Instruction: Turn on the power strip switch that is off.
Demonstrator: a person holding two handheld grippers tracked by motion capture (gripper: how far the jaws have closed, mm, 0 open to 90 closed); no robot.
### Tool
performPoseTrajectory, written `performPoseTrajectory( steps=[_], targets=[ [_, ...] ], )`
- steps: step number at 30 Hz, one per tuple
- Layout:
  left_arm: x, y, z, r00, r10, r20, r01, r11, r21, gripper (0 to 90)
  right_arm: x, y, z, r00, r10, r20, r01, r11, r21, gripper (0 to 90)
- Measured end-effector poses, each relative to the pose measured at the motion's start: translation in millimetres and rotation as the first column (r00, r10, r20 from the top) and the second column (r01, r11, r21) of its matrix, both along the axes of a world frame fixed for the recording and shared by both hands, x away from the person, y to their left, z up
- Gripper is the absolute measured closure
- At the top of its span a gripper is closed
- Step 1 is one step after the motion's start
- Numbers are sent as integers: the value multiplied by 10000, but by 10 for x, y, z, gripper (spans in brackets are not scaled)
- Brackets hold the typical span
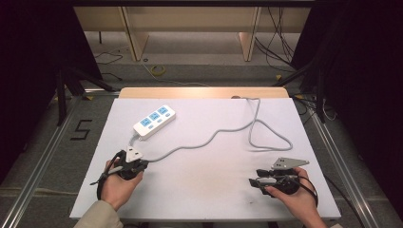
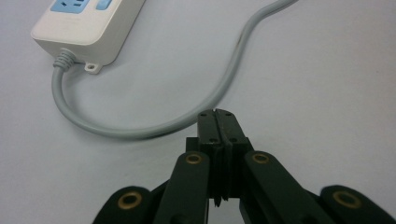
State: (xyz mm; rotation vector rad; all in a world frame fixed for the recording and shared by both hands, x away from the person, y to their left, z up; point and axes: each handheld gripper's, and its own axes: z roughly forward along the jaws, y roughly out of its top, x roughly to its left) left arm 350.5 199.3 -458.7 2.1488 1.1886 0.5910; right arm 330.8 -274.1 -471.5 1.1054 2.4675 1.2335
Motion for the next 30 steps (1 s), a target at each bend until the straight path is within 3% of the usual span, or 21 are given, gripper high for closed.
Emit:
performPoseTrajectory(
  steps=[6, 15, 23, 30],
  targets=[
    [73, -12, 43, 9998, 183, -78, -181, 9994, 309, 897, -2, -3, 1, 10000, -35, -25, 35, 10000, 12, 485],
    [217, -33, 74, 9975, 214, -675, -172, 9979, 626, 897, -5, -7, 0, 10000, -45, -35, 45, 10000, 21, 485],
    [331, -75, 103, 9954, 92, -952, 0, 9953, 971, 897, -11, -11, 0, 10000, -51, -2, 51, 10000, 27, 485],
    [457, -95, 117, 9925, 146, -1211, -19, 9946, 1036, 897, -13, -10, -2, 10000, -50, 4, 50, 10000, 26, 482]
  ],
)
